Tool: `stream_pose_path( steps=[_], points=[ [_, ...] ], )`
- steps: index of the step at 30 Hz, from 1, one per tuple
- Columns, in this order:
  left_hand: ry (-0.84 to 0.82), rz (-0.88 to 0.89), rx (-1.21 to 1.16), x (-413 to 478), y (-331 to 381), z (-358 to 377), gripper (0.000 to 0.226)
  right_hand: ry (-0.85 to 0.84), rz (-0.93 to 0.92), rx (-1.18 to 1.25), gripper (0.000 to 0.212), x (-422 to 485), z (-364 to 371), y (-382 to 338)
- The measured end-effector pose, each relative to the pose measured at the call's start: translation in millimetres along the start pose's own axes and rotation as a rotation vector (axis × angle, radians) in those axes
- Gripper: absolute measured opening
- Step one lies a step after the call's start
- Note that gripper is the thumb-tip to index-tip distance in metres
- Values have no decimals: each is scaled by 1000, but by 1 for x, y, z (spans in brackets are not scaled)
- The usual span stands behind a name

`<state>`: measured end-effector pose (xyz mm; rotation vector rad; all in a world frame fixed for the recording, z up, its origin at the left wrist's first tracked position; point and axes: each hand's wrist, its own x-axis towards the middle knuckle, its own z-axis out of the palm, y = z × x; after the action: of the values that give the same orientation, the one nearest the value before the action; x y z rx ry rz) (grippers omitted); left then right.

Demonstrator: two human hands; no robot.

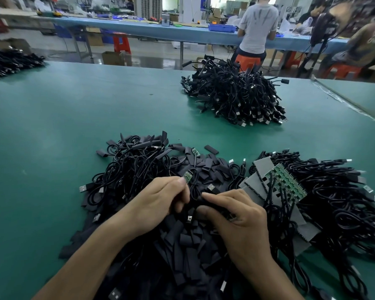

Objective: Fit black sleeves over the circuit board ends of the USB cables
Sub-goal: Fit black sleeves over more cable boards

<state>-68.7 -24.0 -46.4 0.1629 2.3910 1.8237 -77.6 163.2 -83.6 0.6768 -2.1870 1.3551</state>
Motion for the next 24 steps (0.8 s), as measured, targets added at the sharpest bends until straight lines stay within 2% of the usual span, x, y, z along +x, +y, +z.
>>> stream_pose_path(
  steps=[2,4,6,10,17,24],
  points=[
    [-15,35,92,1,-4,-1,45,26,28,43,25,0,-1,0],
    [-31,76,154,1,-9,-3,37,57,60,85,23,0,-3,0],
    [-39,90,133,2,-12,-5,22,74,86,104,22,0,-3,1],
    [-43,93,46,3,-12,-7,11,52,115,110,26,1,-3,-1],
    [-48,0,-28,-1,-5,-8,28,-40,120,147,23,0,-1,-2],
    [-29,-84,-117,-2,2,-9,31,-43,130,136,24,1,-2,-2]
  ],
)
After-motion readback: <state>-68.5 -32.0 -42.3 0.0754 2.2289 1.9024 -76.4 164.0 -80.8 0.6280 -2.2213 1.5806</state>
